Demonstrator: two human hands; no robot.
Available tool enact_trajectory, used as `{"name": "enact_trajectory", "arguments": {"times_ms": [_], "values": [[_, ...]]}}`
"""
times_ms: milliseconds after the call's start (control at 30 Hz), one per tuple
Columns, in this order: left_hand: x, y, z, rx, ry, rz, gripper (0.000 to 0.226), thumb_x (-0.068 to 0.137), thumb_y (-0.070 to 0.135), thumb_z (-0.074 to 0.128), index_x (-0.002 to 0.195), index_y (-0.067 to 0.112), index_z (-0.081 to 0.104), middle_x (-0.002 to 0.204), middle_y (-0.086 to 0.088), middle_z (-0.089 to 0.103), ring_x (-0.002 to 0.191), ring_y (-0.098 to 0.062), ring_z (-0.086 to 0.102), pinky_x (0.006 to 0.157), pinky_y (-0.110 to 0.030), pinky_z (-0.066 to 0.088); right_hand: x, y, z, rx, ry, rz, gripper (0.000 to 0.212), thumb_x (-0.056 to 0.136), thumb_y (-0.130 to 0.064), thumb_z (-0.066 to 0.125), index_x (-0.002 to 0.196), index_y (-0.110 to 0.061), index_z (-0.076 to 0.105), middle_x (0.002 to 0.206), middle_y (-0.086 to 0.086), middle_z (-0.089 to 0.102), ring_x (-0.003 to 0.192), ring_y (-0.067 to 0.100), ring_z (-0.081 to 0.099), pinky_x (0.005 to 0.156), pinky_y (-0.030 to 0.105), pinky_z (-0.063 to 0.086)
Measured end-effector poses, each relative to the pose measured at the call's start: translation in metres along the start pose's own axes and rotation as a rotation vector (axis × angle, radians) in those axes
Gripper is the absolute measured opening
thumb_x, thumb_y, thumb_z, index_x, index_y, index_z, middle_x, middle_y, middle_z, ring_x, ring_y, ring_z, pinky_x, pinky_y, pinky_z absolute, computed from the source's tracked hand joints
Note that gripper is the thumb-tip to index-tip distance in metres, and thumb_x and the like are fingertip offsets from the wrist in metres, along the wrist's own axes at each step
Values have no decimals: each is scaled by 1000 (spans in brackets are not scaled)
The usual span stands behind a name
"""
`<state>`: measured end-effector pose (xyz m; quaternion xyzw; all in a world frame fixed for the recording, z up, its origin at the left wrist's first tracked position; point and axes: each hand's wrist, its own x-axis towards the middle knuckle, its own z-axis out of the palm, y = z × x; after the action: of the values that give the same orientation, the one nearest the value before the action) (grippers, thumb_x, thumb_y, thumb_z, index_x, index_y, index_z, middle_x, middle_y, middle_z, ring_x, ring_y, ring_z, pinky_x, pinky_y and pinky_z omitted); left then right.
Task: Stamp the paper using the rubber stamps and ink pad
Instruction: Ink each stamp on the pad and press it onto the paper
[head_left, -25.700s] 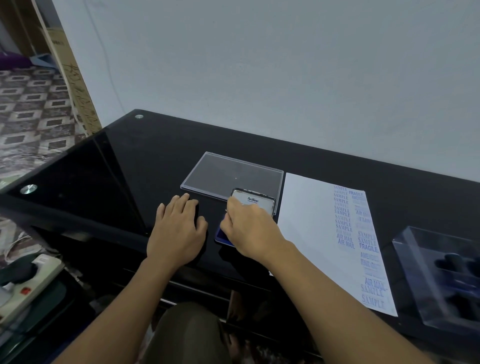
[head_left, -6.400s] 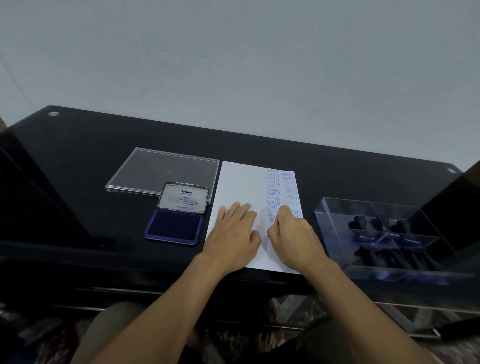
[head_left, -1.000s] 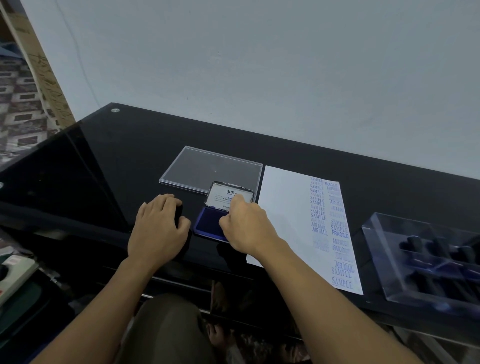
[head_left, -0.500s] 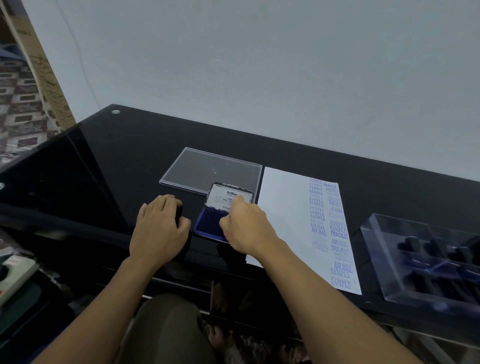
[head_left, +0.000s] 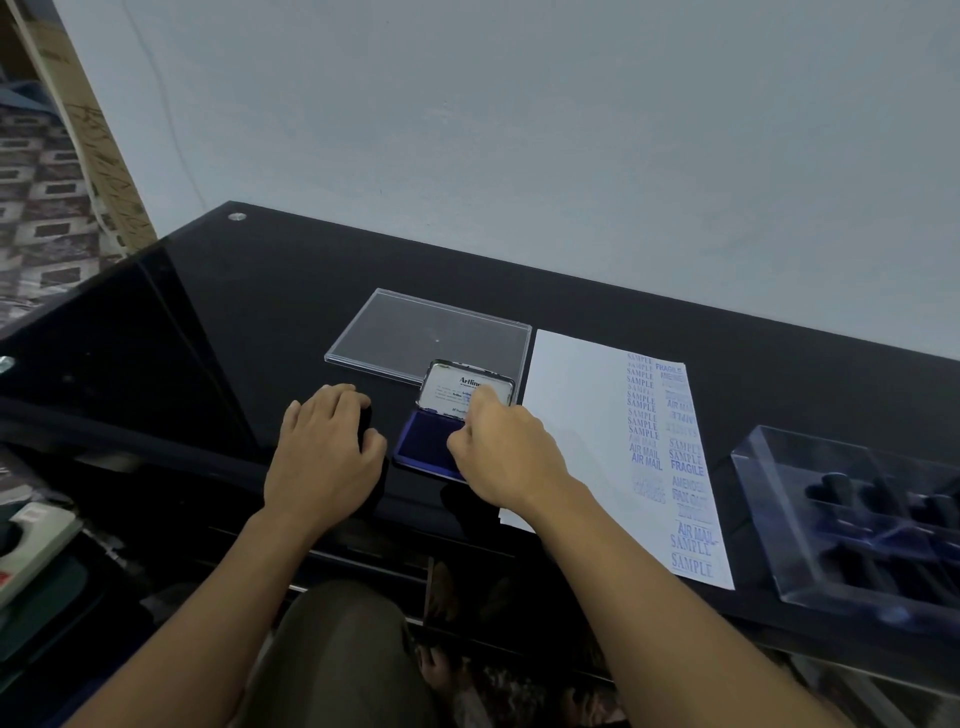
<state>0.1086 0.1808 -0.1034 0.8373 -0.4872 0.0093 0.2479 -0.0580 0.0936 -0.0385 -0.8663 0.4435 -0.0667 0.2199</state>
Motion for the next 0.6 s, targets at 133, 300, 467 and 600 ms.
{"name": "enact_trajectory", "arguments": {"times_ms": [133,300,467,600], "values": [[-2,0,1,-10,1,-5,37,91,21,54,127,12,56,142,-5,49,137,-24,38,118,-49,22,-1,1,-2,-11,-14,-17,10,97,-25,45,96,-16,40,90,6,59,82,28,58,61,36,46],[-3,-2,1,-14,-9,13,43,94,24,49,136,18,52,150,-1,42,142,-20,32,120,-48,18,3,-1,-8,-24,-61,-9,13,98,-29,45,94,-18,39,95,4,60,84,27,56,58,33,43],[-1,-4,1,9,-66,3,45,98,28,45,142,21,48,156,3,36,148,-20,21,121,-45,11,7,-12,-13,-2,-87,-26,15,97,-33,41,98,-18,43,101,7,63,90,29,58,67,39,48],[3,-4,-2,-11,-103,-3,45,98,28,46,143,21,48,157,2,35,148,-22,20,121,-47,10,10,-16,-11,-22,-127,-104,12,100,-28,41,94,-18,36,82,5,53,79,30,54,61,37,38]]}}
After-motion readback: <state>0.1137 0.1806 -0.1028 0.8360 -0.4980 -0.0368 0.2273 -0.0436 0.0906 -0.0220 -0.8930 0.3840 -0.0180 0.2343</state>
